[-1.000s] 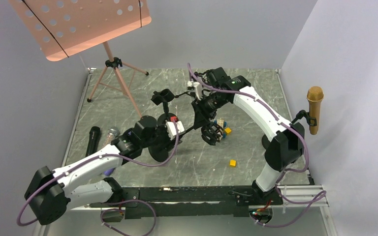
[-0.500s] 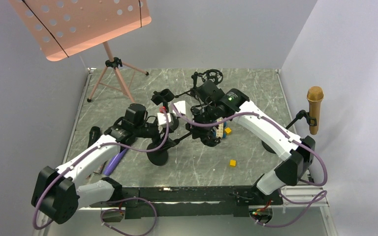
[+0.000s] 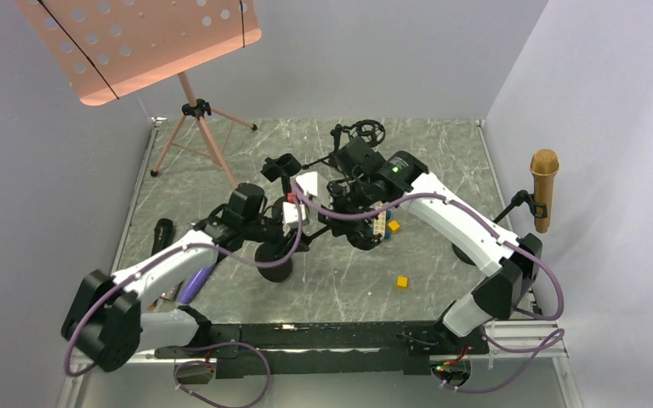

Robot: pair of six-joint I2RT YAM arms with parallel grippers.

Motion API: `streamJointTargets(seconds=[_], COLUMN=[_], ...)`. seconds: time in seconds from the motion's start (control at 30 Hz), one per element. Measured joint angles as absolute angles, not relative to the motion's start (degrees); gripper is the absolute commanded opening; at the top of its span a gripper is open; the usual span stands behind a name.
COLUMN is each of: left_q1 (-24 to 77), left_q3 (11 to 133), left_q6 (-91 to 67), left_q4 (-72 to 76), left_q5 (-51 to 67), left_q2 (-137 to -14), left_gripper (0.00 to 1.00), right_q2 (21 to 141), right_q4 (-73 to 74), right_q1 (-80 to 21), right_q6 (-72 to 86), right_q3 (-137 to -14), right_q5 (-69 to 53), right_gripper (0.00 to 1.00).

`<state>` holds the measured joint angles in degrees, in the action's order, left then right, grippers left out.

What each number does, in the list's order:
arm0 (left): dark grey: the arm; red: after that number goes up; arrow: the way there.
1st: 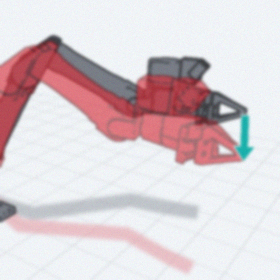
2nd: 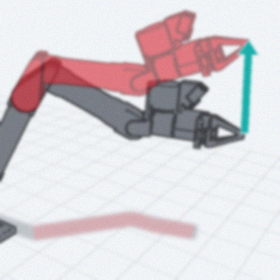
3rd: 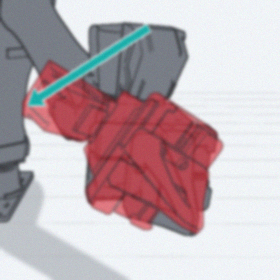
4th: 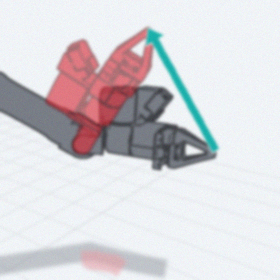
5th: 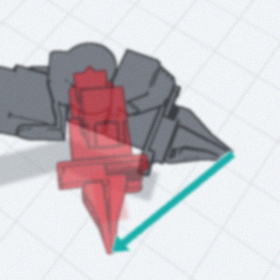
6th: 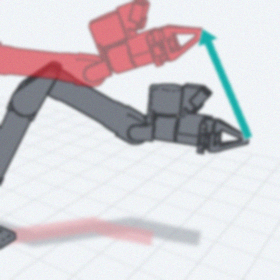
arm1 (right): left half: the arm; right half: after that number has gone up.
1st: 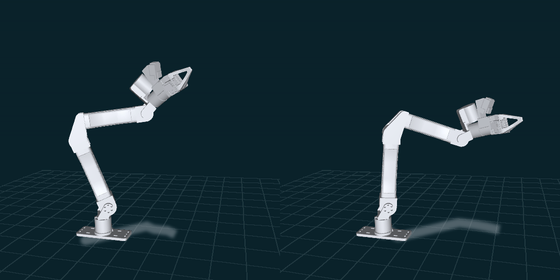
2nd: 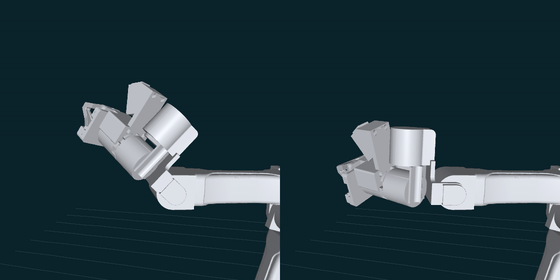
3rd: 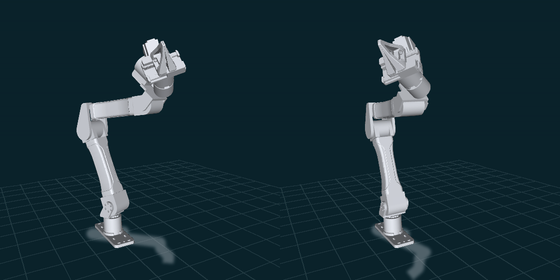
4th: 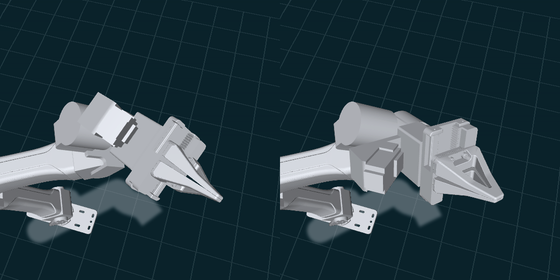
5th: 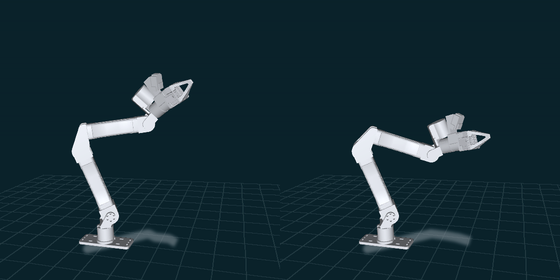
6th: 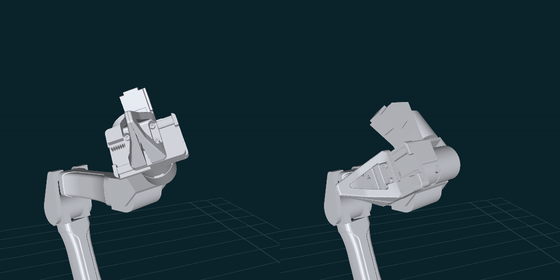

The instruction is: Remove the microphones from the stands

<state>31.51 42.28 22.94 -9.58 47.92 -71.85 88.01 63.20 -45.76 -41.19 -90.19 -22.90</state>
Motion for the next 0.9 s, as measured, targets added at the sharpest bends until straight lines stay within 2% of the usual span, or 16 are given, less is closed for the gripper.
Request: streamJointTargets(seconds=[0.13,0.2,0.3,0.33,0.37,0.47,0.53,0.67,0.9], left_q1=[38.6,45.1,52.1,53.0,53.7,53.8,52.7,49.5,36.6], left_q3=[36.5,32.6,30.3,30.3,30.2,30.1,30.3,33.6,42.3], left_q6=[20.5,19.9,19.8,19.8,19.6,17.7,16.4,15.5,17.2], left_q4=[-2.3,3.5,9.7,10.6,11.3,10.3,9.0,4.1,-7.3], left_q5=[29.4,14.6,-1.1,-3.3,-4.8,-4.2,-1.0,8.1,29.4], left_q2=[-62.2,-57.7,-58.2,-59.2,-60.3,-61.9,-61.9,-61.6,-60.3], left_gripper=[0.0,0.0,0.0,0.02,0.1,0.46,0.61,0.67,0.67], right_q2=[92.2,95.1,97.6,98.4,99.1,99.9,99.9,99.9,98.8], right_q4=[65.7,67.1,66.9,66.5,66.1,65.3,64.9,63.5,63.6], right_q1=[-42.5,-38.5,-32.0,-30.4,-29.4,-28.6,-29.0,-28.8,-30.8], right_q6=[-30.7,-22.3,-12.3,-10.3,-8.7,-6.5,-6.5,-8.3,-17.4], right_q3=[-97.3,-100.9,-100.4,-99.5,-98.4,-95.7,-95.4,-95.4,-95.5], right_q5=[-26.9,-31.5,-36.9,-38.1,-39.0,-40.2,-39.9,-38.2,-36.7], right_gripper=[0.0,0.0,0.0,0.0,0.0,0.0,0.0,0.0,0.0])
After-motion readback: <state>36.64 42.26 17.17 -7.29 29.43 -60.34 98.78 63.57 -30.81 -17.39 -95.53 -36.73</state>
